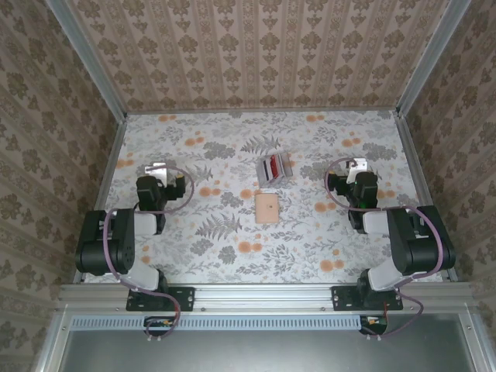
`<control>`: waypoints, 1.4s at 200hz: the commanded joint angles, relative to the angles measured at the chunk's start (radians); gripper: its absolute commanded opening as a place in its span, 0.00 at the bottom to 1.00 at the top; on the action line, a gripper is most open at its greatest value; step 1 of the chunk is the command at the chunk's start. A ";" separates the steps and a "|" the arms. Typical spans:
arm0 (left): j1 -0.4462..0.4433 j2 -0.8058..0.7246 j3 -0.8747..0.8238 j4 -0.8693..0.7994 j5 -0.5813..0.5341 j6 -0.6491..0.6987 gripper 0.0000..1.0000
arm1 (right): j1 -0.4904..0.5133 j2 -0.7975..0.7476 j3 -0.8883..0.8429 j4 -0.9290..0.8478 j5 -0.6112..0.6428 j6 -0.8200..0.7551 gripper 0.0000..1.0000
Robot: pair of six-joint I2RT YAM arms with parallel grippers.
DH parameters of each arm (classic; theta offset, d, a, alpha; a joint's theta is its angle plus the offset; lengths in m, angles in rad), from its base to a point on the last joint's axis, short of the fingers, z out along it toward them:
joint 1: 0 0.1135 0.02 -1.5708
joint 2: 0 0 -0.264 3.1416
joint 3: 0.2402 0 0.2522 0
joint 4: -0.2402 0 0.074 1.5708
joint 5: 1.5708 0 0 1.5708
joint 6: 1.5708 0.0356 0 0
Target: Put the credit cards into the card holder
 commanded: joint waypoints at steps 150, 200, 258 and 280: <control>0.004 -0.010 0.027 -0.006 -0.015 0.004 1.00 | -0.001 -0.001 0.016 -0.001 -0.020 -0.004 1.00; 0.010 -0.242 0.254 -0.619 -0.160 -0.163 1.00 | 0.004 -0.285 0.147 -0.507 0.029 0.099 1.00; 0.015 -0.306 0.404 -0.954 0.177 -0.402 1.00 | 0.024 -0.338 0.325 -0.905 -0.259 0.299 1.00; -0.047 -0.317 0.402 -0.984 0.248 -0.439 1.00 | 0.079 -0.323 0.377 -1.016 -0.307 0.323 0.96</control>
